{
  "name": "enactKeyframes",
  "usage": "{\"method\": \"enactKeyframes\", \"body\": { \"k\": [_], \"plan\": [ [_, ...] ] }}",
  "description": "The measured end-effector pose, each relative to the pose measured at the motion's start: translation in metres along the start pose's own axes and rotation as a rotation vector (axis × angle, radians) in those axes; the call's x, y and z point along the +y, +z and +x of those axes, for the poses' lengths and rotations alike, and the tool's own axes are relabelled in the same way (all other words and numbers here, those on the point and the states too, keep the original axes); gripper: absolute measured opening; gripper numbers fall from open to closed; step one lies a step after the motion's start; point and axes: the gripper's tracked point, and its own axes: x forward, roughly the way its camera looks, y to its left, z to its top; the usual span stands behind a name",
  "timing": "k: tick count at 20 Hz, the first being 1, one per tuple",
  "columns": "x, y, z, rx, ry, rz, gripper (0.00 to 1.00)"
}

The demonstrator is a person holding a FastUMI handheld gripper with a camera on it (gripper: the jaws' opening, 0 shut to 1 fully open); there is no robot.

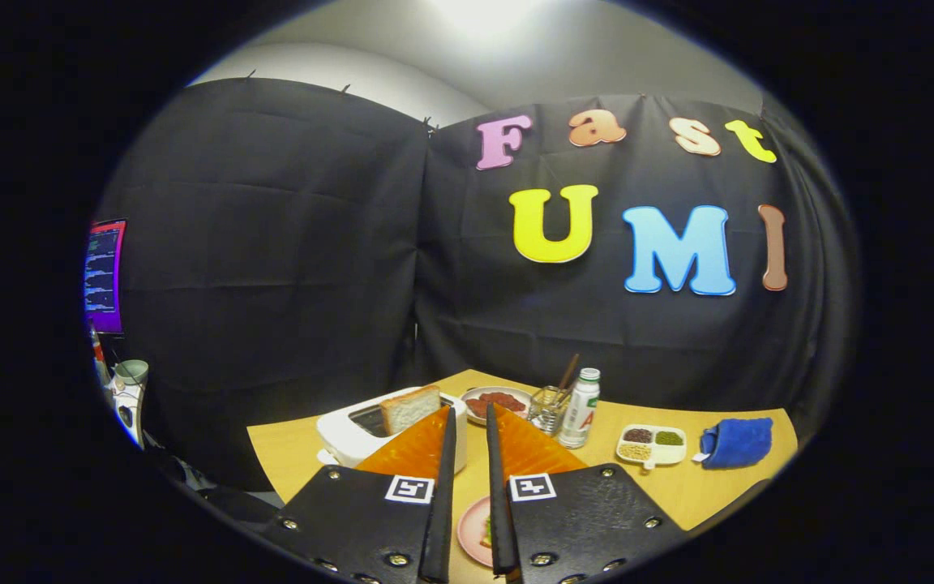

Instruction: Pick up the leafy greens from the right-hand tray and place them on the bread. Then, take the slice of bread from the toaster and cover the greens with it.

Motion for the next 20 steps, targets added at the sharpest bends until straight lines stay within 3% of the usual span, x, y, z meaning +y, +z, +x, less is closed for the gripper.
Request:
{"method": "enactKeyframes", "body": {
  "k": [4, 10, 12, 14, 20],
  "plan": [
    [0.037, -0.007, 0.044, -0.004, 0.029, 0.017, 0.20],
    [0.062, -0.028, 0.089, 0.016, -0.044, 0.059, 0.21],
    [0.075, -0.031, 0.101, 0.025, -0.043, 0.082, 0.43],
    [0.078, -0.042, 0.110, 0.052, -0.064, 0.090, 0.50],
    [0.085, -0.083, 0.140, 0.193, -0.097, 0.162, 0.53]
  ]
}}
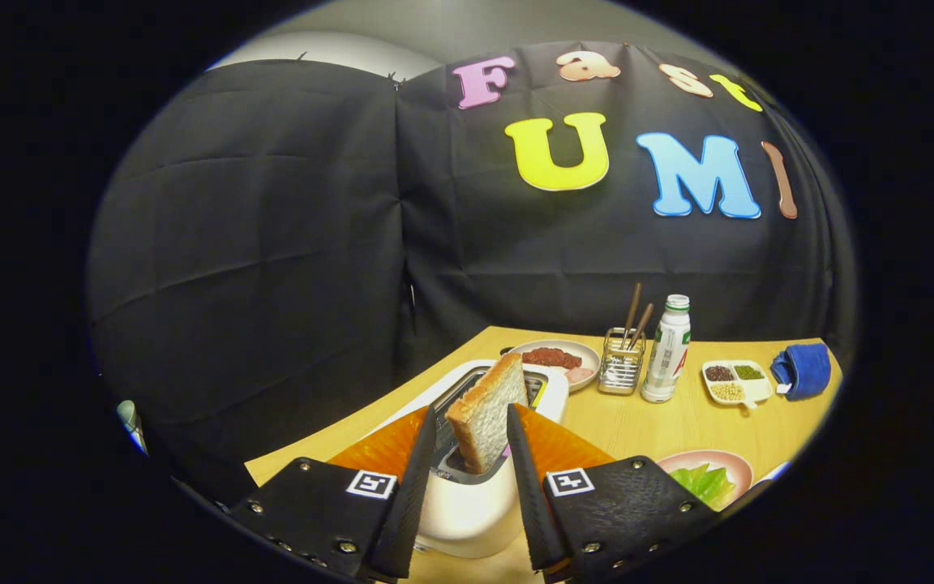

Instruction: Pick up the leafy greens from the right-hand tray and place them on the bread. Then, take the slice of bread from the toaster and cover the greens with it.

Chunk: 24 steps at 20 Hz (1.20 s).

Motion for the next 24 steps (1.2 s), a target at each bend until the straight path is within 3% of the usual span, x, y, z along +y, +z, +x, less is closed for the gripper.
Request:
{"method": "enactKeyframes", "body": {
  "k": [5, 7, 8, 9, 10, 17, 24],
  "plan": [
    [-0.005, -0.006, 0.011, -0.005, -0.023, -0.032, 0.53],
    [-0.004, -0.010, 0.014, 0.005, -0.020, -0.029, 0.29],
    [-0.004, -0.007, 0.013, 0.000, -0.020, -0.033, 0.22],
    [-0.011, -0.003, 0.009, -0.018, -0.045, -0.033, 0.22],
    [-0.010, -0.001, 0.009, -0.028, -0.031, -0.037, 0.08],
    [-0.011, 0.039, -0.022, -0.125, 0.050, 0.046, 0.08],
    [-0.034, 0.067, -0.055, -0.170, 0.075, 0.109, 0.08]
  ]
}}
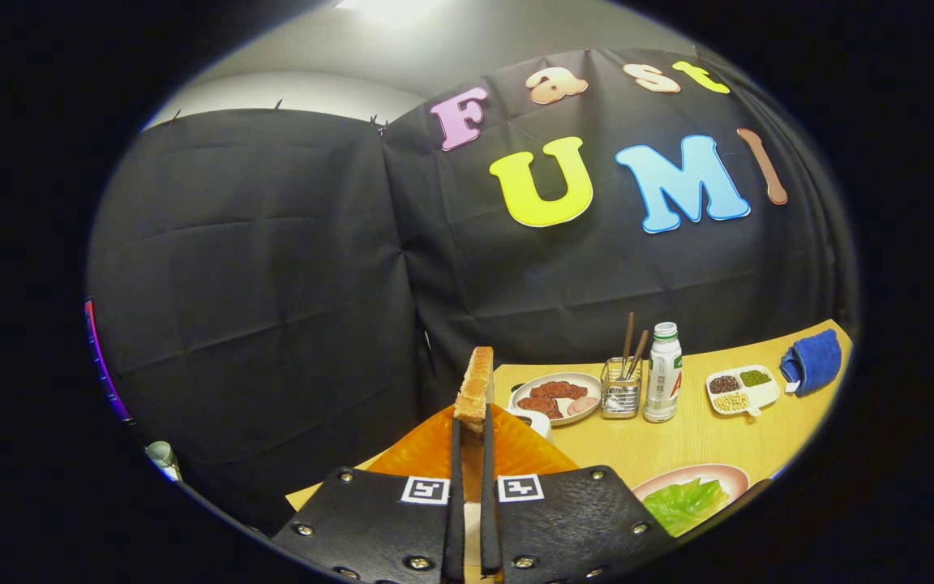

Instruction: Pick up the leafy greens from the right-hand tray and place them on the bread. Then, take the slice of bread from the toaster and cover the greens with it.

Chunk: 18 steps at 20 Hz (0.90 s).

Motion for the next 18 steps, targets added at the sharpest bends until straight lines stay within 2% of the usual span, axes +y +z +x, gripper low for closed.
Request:
{"method": "enactKeyframes", "body": {
  "k": [5, 11, 18],
  "plan": [
    [-0.039, 0.000, -0.030, -0.006, -0.058, -0.021, 0.08],
    [-0.102, -0.043, -0.057, 0.067, -0.166, 0.003, 0.08],
    [-0.145, -0.104, -0.070, 0.149, -0.242, 0.102, 0.08]
  ]
}}
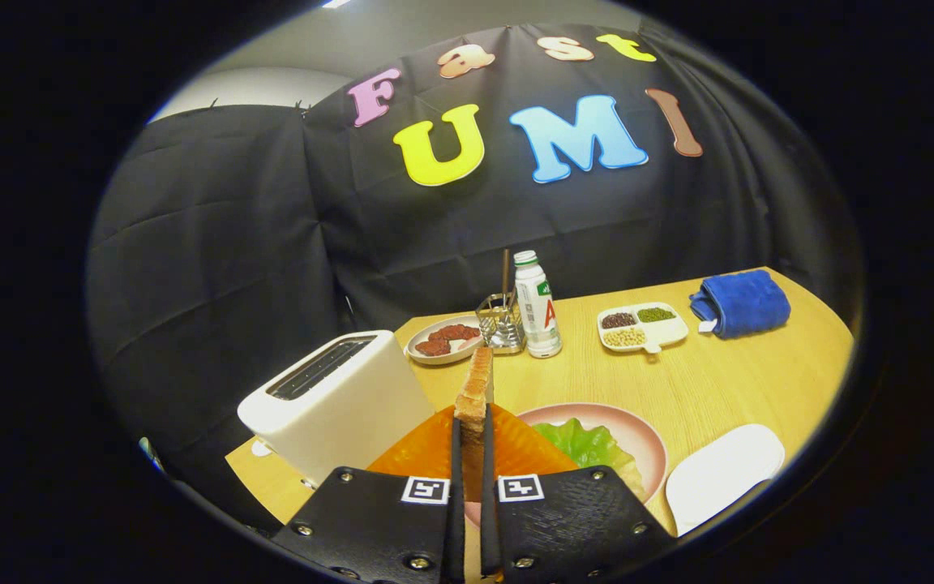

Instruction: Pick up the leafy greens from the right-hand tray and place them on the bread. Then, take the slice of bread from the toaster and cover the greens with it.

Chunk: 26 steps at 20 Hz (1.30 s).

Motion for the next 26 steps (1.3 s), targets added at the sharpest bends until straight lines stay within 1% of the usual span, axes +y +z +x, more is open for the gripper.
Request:
{"method": "enactKeyframes", "body": {
  "k": [3, 6, 10, 14, 18, 19, 21, 22, 23, 24, 26],
  "plan": [
    [-0.027, -0.019, 0.000, 0.026, -0.050, 0.032, 0.08],
    [-0.057, -0.027, -0.006, 0.025, -0.120, 0.044, 0.08],
    [-0.081, -0.047, -0.008, 0.057, -0.165, 0.064, 0.08],
    [-0.091, -0.058, -0.007, 0.074, -0.192, 0.056, 0.08],
    [-0.090, -0.053, -0.007, 0.059, -0.190, 0.051, 0.08],
    [-0.089, -0.052, -0.009, 0.056, -0.193, 0.041, 0.13],
    [-0.097, -0.048, -0.010, 0.042, -0.232, -0.012, 0.19],
    [-0.103, -0.047, -0.010, 0.037, -0.260, -0.043, 0.37],
    [-0.103, -0.045, -0.013, 0.029, -0.268, -0.055, 0.40],
    [-0.102, -0.043, -0.015, 0.021, -0.265, -0.055, 0.40],
    [-0.104, -0.040, -0.015, 0.012, -0.268, -0.057, 0.43]
  ]
}}
